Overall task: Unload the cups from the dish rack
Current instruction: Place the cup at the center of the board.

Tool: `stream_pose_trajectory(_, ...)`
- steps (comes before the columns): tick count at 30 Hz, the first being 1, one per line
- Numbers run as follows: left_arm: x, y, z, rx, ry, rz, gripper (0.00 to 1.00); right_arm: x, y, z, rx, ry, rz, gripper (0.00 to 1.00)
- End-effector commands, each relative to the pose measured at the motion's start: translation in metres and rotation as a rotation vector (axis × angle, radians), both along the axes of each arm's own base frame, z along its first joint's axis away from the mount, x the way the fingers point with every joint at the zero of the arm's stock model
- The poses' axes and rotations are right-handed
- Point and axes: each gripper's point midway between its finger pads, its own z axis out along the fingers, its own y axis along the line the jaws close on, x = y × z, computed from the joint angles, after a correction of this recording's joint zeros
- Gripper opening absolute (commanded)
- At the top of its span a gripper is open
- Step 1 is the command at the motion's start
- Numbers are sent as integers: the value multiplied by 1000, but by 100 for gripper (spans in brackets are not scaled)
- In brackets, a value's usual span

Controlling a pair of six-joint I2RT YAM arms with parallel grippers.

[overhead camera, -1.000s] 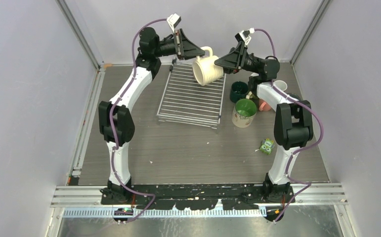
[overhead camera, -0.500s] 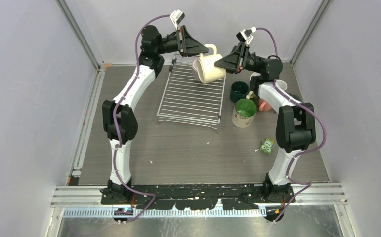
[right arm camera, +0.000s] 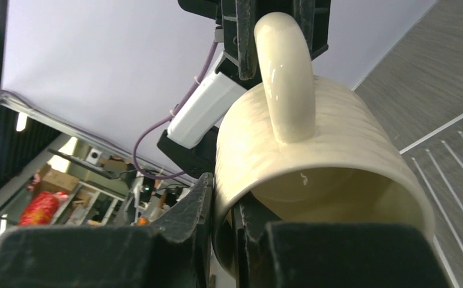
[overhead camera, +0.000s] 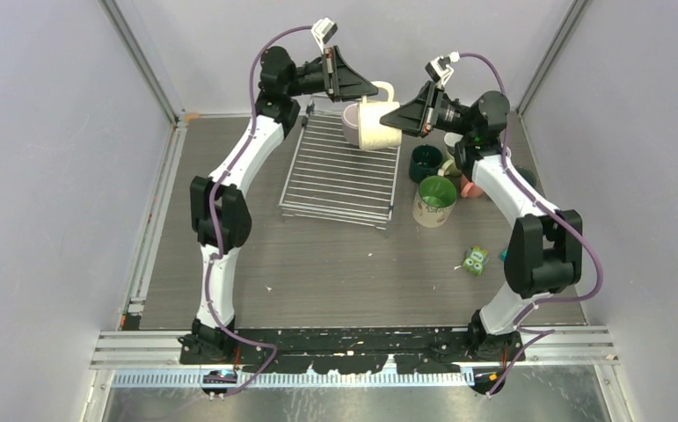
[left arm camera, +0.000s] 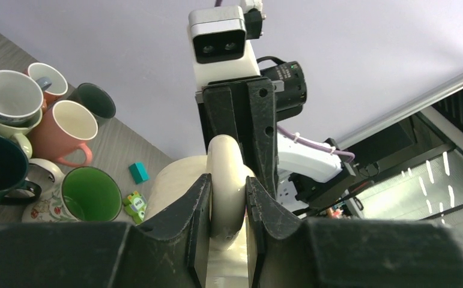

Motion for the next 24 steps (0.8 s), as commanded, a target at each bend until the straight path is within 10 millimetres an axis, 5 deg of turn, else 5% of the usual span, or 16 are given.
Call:
stream_pose_trajectory(1,-4,0,30,-62,-77,26,0,-22,4,18,-71,-162,-52,10)
stream_pose_trajectory(3,-3,0,30,-68,-67,26,0,-22,5,15,-98,-162,-80,2)
stream_pose_trajectory(8,2,-2,23,-70,-28,30,1,-21,1,14,-162,-169,-166,1)
stream_pose_trajectory(17,12,-4,1,-55,42,60,38,-16,-11,22,-206,-149,-323,1)
stream_pose_trajectory(24,29,-8,-26,-3,137,115,56,-4,-20,7,-287,-39,-416,1)
